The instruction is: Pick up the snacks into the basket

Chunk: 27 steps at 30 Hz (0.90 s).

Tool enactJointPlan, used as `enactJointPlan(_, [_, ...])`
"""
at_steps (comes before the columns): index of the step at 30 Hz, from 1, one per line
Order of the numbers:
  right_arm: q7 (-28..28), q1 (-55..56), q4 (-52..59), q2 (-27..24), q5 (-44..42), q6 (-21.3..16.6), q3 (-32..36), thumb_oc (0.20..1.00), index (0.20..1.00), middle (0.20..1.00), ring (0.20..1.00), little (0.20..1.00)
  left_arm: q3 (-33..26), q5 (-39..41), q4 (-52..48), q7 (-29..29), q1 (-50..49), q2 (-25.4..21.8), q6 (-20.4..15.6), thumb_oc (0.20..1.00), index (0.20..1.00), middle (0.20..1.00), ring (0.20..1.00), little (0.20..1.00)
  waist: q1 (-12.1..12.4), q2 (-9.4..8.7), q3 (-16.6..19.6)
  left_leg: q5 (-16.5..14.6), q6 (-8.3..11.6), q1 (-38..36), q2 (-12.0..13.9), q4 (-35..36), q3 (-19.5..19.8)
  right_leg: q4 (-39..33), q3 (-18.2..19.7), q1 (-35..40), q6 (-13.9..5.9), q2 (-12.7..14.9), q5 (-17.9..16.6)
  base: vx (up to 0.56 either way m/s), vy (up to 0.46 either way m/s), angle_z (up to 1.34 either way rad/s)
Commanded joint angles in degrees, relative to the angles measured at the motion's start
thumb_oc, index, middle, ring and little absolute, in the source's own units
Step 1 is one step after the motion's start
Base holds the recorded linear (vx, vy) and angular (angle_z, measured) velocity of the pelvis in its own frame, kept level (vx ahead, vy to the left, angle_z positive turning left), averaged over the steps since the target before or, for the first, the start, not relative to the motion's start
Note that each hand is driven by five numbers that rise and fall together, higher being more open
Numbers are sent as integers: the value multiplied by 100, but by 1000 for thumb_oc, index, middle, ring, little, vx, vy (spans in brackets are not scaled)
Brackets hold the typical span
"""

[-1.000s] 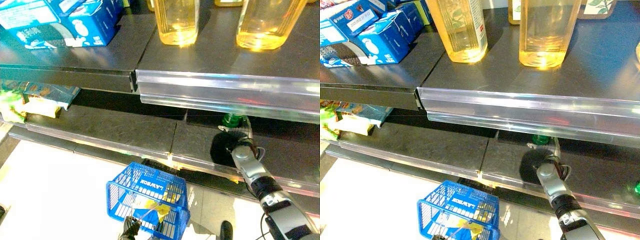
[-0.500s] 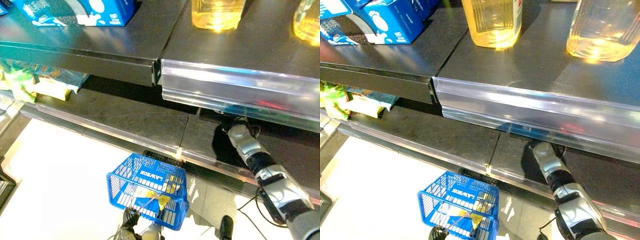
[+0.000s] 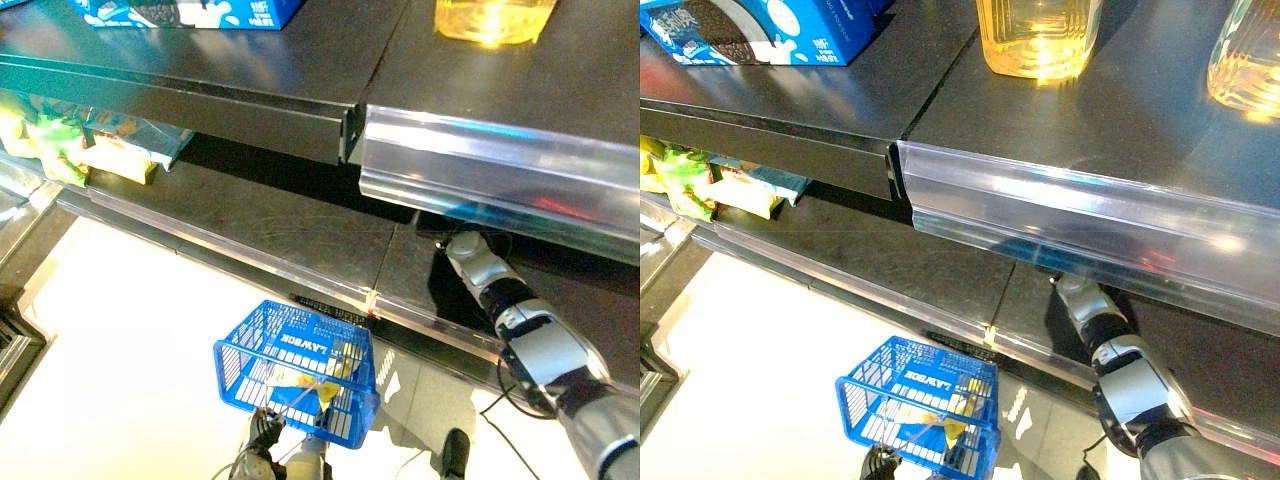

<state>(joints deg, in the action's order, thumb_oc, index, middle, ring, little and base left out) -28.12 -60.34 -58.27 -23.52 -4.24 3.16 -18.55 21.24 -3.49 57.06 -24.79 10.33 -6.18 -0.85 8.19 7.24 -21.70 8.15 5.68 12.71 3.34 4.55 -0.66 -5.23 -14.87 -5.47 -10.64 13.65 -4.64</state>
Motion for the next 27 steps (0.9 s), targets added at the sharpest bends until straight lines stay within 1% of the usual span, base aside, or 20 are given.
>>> enactJointPlan(1, [45,35,223,-5,-259,-191,18,200,200,200,200,200,418,22,406,-157,-213,-149,226,200,200,200,200,200,255,-214,-103,-344,-229,-30,-528,-85,-73,61,204,-413,-100,222,-338,0,0,0])
enactJointPlan(6, [69,395,420,31,-285,-221,146,200,200,200,200,200,357,11,413,-142,-231,-134,242,200,200,200,200,200,209,-218,-79,-361,-232,-67,-533,-70,-85,58,227,-410,-101,227,-338,0,0,0])
enactJointPlan(9, [91,758,767,44,-289,-259,214,200,200,200,200,200,271,8,427,-120,-249,-117,247,200,200,200,200,200,155,-233,-49,-365,-230,-84,-531,-72,-103,57,254,-413,-94,224,-345,0,0,0])
enactJointPlan(10, [91,1068,1118,59,-300,-311,283,200,200,200,200,200,173,-1,430,-110,-257,-107,264,200,200,200,200,200,111,-260,-47,-364,-227,-100,-523,-70,-108,59,270,-414,-86,208,-341,0,0,0])
enactJointPlan(11, [89,1084,1135,60,-297,-303,287,200,200,200,200,200,176,-1,430,-110,-263,-109,264,200,200,200,200,200,113,-261,-42,-364,-226,-102,-523,-68,-108,58,269,-412,-86,208,-341,-37,-19,0])
enactJointPlan(12, [163,1533,1682,103,-401,-395,396,200,200,200,200,200,19,25,446,-113,-260,-97,289,200,200,200,200,200,40,-300,-47,-362,-225,-119,-515,-59,-120,60,284,-421,-84,188,-340,0,0,0])
enactJointPlan(14, [179,1749,1895,113,-424,-418,456,200,200,200,200,200,-39,20,453,-103,-278,-101,287,200,200,200,200,200,15,-321,-31,-370,-227,-130,-513,-53,-127,60,290,-421,-83,184,-339,0,0,0])
enactJointPlan(15, [256,2266,2428,180,-512,-527,594,200,200,200,200,200,-185,10,455,-102,-278,-90,314,200,200,200,200,200,-61,-366,-37,-376,-228,-141,-501,-52,-149,63,304,-429,-81,174,-341,-35,-36,-1])
enactJointPlan(16, [304,2554,2707,207,-562,-595,665,200,200,200,200,200,-264,14,470,-101,-278,-92,325,200,200,200,200,200,-105,-389,-43,-378,-230,-145,-494,-53,-163,67,313,-431,-78,170,-341,0,0,0])
enactJointPlan(17, [303,2577,2730,209,-558,-585,670,200,200,200,200,200,-260,14,469,-101,-286,-94,324,200,200,200,200,200,-103,-391,-36,-378,-230,-147,-495,-52,-163,67,312,-430,-79,171,-341,0,0,0])
enactJointPlan(18, [393,3134,3248,262,-648,-699,858,200,200,200,200,200,-427,37,478,-99,-287,-88,346,200,200,200,200,200,-187,-428,-42,-380,-231,-160,-481,-48,-178,75,320,-442,-75,156,-336,0,0,0])
enactJointPlan(19, [393,3157,3270,264,-644,-690,864,200,200,200,200,200,-421,36,477,-99,-296,-89,346,200,200,200,200,200,-184,-428,-35,-380,-231,-162,-481,-47,-178,75,320,-440,-75,157,-335,-25,-32,-2])
enactJointPlan(23, [619,3997,3938,297,-871,-883,1165,200,200,200,200,200,-651,24,492,-67,-331,-99,371,200,200,200,200,200,-319,-495,-7,-386,-230,-199,-461,-47,-232,79,368,-449,-64,118,-328,-7,-26,-4])
enactJointPlan(24, [717,4325,4238,273,-900,-930,1298,200,200,200,200,200,-721,2,486,-38,-355,-100,387,200,200,200,200,200,-399,-510,3,-396,-228,-226,-450,-45,-262,82,387,-455,-57,103,-324,0,-24,-7])
enactJointPlan(27, [821,4611,4445,281,-941,-962,1381,200,200,200,200,200,-778,-6,458,0,-387,-99,399,200,200,200,200,200,-444,-523,31,-395,-221,-244,-438,-46,-288,83,410,-457,-46,82,-315,-2,-23,-6])
